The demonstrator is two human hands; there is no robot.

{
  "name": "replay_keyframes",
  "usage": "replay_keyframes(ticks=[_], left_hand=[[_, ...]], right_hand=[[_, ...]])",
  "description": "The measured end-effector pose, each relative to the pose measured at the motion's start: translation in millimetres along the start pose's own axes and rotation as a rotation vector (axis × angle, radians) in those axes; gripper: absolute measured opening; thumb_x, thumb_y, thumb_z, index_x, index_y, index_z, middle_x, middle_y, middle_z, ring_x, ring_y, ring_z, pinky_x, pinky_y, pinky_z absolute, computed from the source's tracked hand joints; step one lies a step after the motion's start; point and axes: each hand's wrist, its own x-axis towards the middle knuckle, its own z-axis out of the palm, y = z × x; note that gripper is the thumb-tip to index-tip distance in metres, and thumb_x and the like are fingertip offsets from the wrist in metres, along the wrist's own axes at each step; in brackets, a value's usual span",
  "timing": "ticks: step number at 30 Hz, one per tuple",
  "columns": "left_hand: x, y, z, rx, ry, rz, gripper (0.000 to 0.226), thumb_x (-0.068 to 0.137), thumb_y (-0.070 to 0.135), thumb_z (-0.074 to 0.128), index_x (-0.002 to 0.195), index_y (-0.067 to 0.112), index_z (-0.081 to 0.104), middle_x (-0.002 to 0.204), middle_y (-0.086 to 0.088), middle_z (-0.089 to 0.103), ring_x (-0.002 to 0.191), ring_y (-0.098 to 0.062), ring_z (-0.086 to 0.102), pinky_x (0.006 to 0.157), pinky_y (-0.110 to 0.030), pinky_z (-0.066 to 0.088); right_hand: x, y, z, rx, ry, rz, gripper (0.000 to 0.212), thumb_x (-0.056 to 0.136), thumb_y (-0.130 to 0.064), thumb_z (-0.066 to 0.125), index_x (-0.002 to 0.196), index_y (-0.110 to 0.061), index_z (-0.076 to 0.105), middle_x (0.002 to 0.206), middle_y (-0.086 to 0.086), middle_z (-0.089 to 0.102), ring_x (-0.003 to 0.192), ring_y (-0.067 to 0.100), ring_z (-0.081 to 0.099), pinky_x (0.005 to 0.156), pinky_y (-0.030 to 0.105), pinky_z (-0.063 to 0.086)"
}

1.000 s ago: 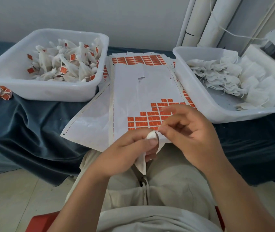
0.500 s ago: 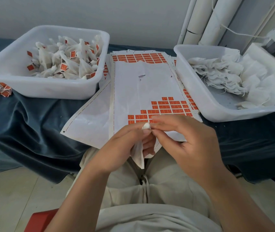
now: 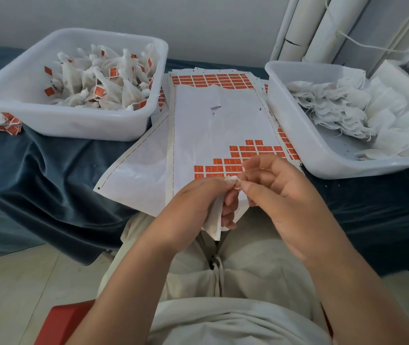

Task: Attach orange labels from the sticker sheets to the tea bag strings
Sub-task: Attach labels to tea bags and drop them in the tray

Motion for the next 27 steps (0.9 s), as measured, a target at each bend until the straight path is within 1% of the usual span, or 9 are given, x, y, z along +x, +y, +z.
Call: replay_keyframes(ticks=[6,10,14,16,18,22,23,25,27], left_hand=[[1,-2,-1,-0.032,-0.061,-0.050,0.036,0.091,0.044,0.055,0.063,0.021,0.055,0.063,0.003,0.048,0.058,-0.018,0.047,0.069,-0.030,0.052],[-1,-2,0,-0.021,-0.128,-0.048,0.037,0.097,0.042,0.053,0.068,0.018,0.054,0.065,0.004,0.048,0.059,-0.017,0.047,0.070,-0.031,0.051],[-2,-2,4,-0.048,-0.157,-0.055,0.036,0.098,0.040,0.052,0.070,0.019,0.053,0.066,0.004,0.047,0.060,-0.016,0.046,0.070,-0.031,0.050],[-2,0,4,-0.095,-0.189,-0.060,0.037,0.100,0.039,0.051,0.068,0.021,0.054,0.065,0.006,0.048,0.058,-0.014,0.046,0.069,-0.029,0.050],[-1,2,4,-0.157,-0.212,-0.069,0.036,0.099,0.037,0.051,0.066,0.023,0.055,0.063,0.006,0.046,0.056,-0.013,0.046,0.067,-0.028,0.052],[-2,6,0,-0.262,-0.235,-0.073,0.034,0.096,0.036,0.051,0.065,0.022,0.053,0.062,0.005,0.040,0.052,-0.011,0.042,0.065,-0.029,0.052],[-2,7,0,-0.262,-0.236,-0.066,0.034,0.096,0.036,0.051,0.065,0.022,0.053,0.062,0.005,0.041,0.053,-0.012,0.042,0.066,-0.029,0.052],[-2,7,1,-0.231,-0.214,-0.046,0.034,0.097,0.037,0.050,0.066,0.023,0.053,0.062,0.006,0.043,0.054,-0.013,0.043,0.066,-0.029,0.051],[-2,7,3,-0.185,-0.163,-0.035,0.035,0.096,0.039,0.051,0.066,0.023,0.054,0.063,0.006,0.045,0.055,-0.014,0.044,0.066,-0.029,0.050]], right_hand=[[3,1,-13,0.019,-0.123,0.076,0.028,0.089,-0.022,0.070,0.114,-0.035,0.072,0.094,0.002,0.077,0.081,0.008,0.068,0.075,0.022,0.056],[4,-5,-22,0.001,-0.191,0.127,0.025,0.086,-0.025,0.073,0.107,-0.039,0.074,0.088,0.003,0.077,0.075,0.010,0.066,0.072,0.024,0.056],[2,-8,-25,-0.336,-0.195,0.055,0.022,0.088,-0.036,0.068,0.107,-0.046,0.067,0.085,-0.003,0.079,0.079,0.016,0.073,0.083,0.051,0.061],[1,-7,-23,-0.320,-0.185,0.014,0.020,0.089,-0.032,0.067,0.105,-0.044,0.068,0.084,-0.003,0.079,0.082,0.024,0.074,0.087,0.061,0.059],[1,-6,-20,-0.306,-0.158,-0.041,0.016,0.089,-0.030,0.070,0.102,-0.038,0.069,0.087,-0.004,0.079,0.085,0.023,0.074,0.090,0.055,0.058],[0,-6,-20,-0.523,-0.026,-0.318,0.012,0.092,-0.024,0.079,0.090,-0.031,0.070,0.088,-0.015,0.072,0.086,0.008,0.069,0.075,0.016,0.052],[0,-7,-18,-0.613,-0.008,-0.395,0.008,0.093,-0.023,0.077,0.090,-0.029,0.072,0.087,-0.016,0.071,0.086,0.005,0.068,0.076,0.012,0.049],[-1,-8,-17,-0.763,0.006,-0.522,0.005,0.095,-0.019,0.073,0.095,-0.021,0.078,0.086,-0.016,0.073,0.085,0.004,0.067,0.078,0.014,0.049],[-1,-6,-17,-0.836,0.001,-0.588,0.011,0.099,-0.016,0.070,0.101,-0.014,0.081,0.089,-0.009,0.076,0.086,0.006,0.069,0.080,0.025,0.053]])
